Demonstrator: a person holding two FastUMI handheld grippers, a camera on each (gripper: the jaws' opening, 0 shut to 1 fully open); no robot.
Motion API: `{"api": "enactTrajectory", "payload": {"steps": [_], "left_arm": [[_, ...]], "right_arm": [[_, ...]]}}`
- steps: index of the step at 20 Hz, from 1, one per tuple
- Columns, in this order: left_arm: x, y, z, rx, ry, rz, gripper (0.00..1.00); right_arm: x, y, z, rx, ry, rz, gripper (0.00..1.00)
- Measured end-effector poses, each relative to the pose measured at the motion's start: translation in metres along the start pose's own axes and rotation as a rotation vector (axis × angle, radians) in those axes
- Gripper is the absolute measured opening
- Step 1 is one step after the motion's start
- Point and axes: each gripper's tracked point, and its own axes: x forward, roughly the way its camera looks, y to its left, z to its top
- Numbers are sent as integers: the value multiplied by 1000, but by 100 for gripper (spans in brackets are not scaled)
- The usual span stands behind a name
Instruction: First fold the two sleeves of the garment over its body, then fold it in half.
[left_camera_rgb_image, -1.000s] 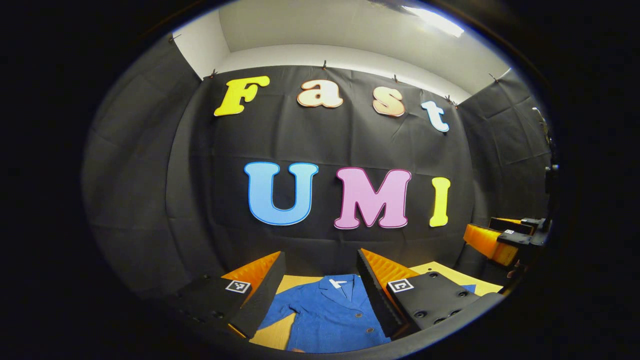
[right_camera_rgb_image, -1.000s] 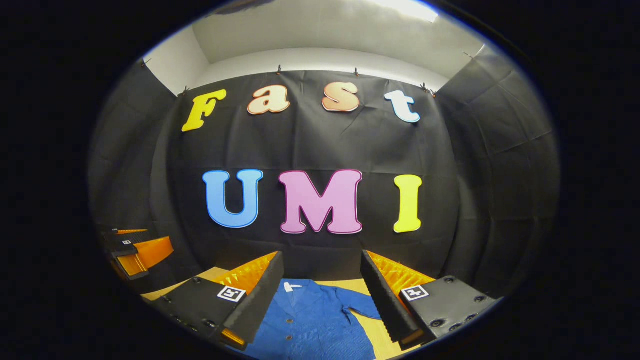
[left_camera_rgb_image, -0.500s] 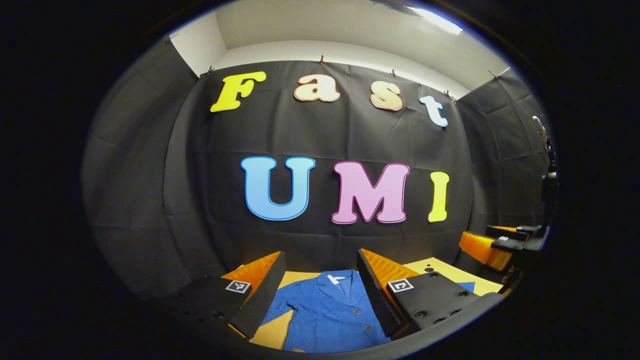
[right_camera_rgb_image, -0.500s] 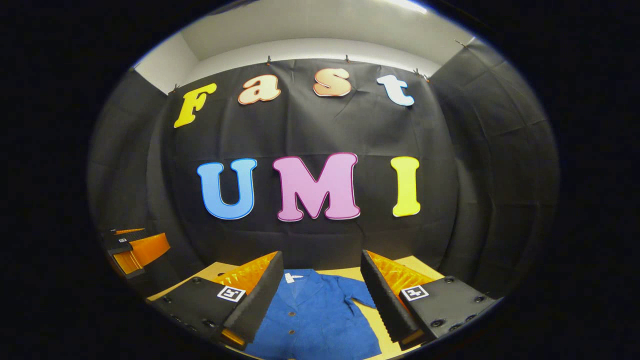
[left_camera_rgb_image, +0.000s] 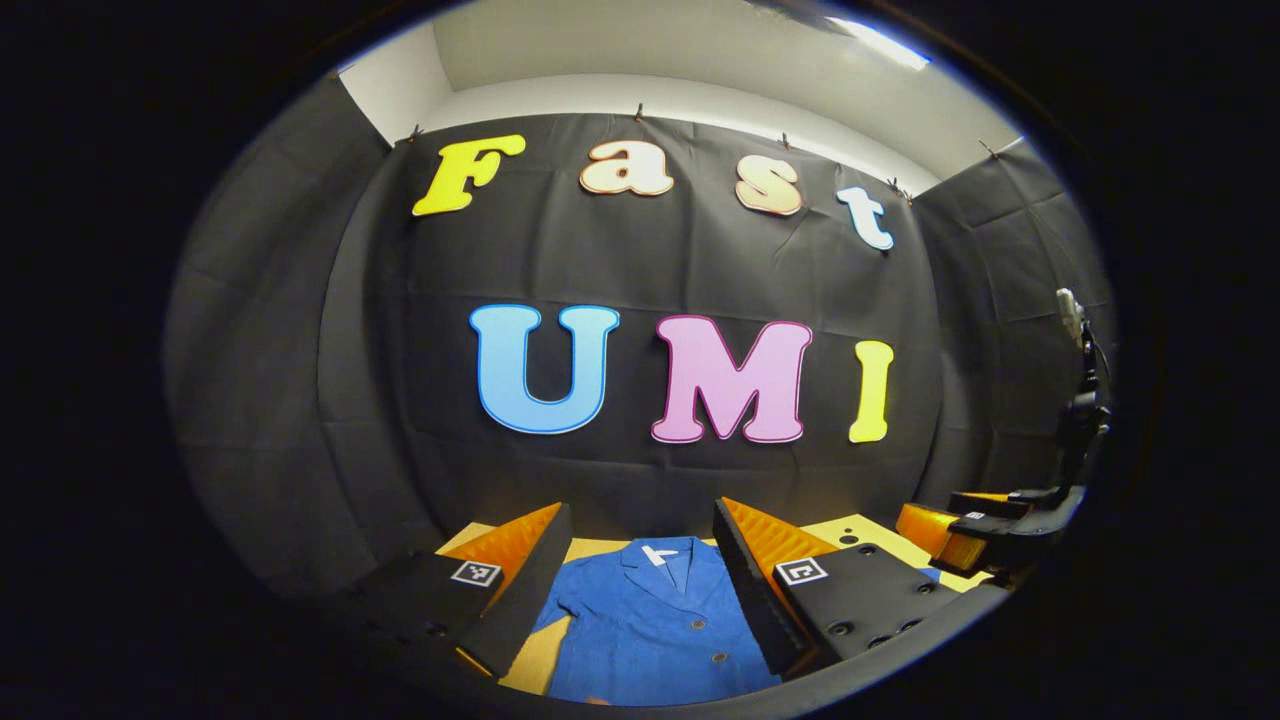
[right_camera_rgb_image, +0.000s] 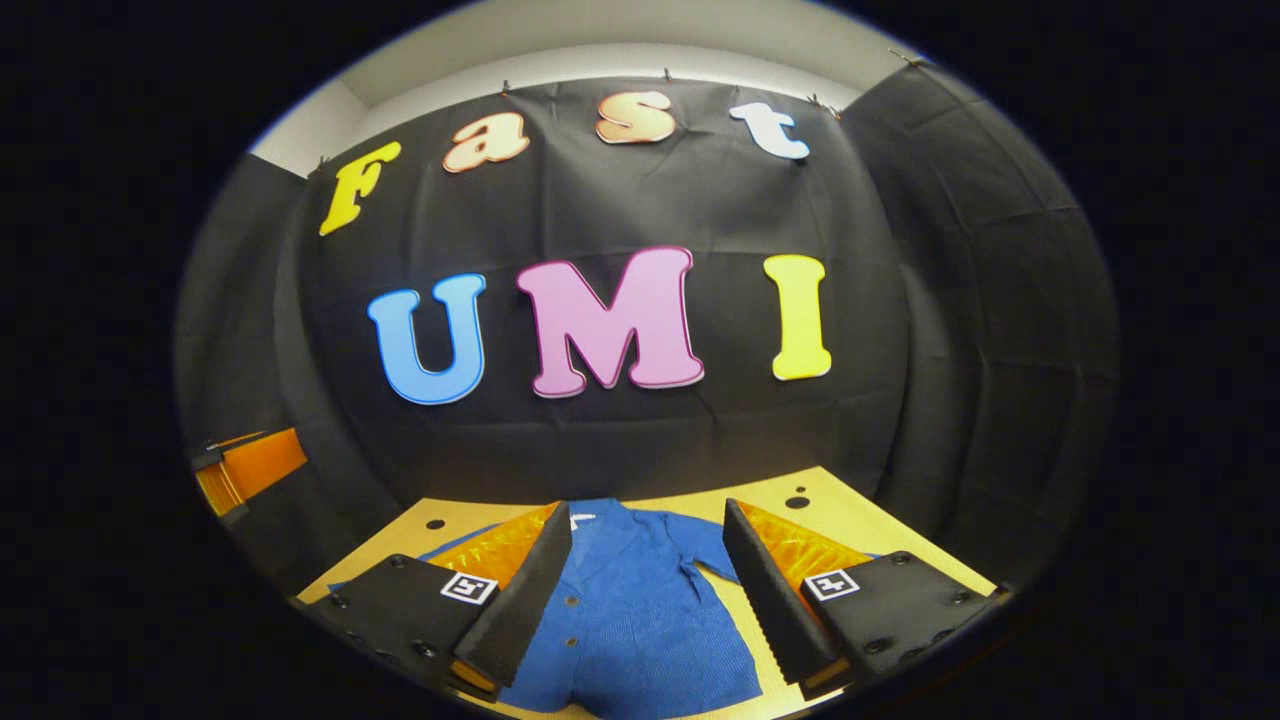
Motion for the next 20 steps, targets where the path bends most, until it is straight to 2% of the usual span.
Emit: {"api": "enactTrajectory", "payload": {"steps": [6,13,20], "left_arm": [[17,-26,-12,6,47,-15,82],[43,-80,-35,57,127,-64,82],[68,-139,-57,96,220,-121,82]], "right_arm": [[17,-74,-53,65,173,-117,96],[22,-195,-137,105,388,-298,96],[44,-298,-195,192,539,-448,96]]}}
